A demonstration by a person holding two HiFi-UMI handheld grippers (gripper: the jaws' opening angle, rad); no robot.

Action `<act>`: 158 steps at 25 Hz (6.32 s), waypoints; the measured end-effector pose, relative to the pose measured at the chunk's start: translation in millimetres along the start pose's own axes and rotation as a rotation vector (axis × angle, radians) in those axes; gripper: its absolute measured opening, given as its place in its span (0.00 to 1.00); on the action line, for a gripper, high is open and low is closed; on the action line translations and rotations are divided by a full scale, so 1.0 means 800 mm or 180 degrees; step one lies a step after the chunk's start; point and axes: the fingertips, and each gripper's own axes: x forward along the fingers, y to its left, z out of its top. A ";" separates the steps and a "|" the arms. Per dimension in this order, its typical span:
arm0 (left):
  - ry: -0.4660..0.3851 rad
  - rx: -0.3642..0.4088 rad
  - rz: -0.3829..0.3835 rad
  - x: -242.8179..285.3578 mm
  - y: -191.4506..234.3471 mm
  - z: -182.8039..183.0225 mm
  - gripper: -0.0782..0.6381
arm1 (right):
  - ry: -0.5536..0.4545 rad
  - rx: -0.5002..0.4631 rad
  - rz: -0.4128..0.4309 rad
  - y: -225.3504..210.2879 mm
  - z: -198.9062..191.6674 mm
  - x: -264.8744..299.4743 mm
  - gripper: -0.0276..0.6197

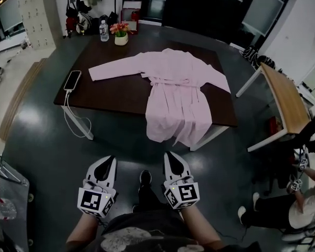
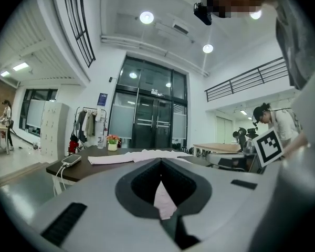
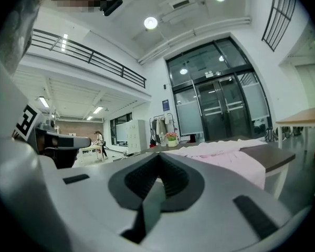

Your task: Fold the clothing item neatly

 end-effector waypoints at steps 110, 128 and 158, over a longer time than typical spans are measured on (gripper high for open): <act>0.0570 0.0117 -0.0148 0.507 0.400 0.028 0.12 | 0.0947 -0.1005 -0.0154 -0.153 0.041 0.663 0.07; 0.0402 0.0361 -0.0111 0.565 0.177 0.052 0.12 | 0.1042 -0.0203 -0.0408 -0.417 0.001 0.516 0.07; 0.0554 0.0034 -0.0055 0.710 0.131 0.023 0.12 | 0.0719 0.0278 -0.1007 -0.686 0.052 0.512 0.07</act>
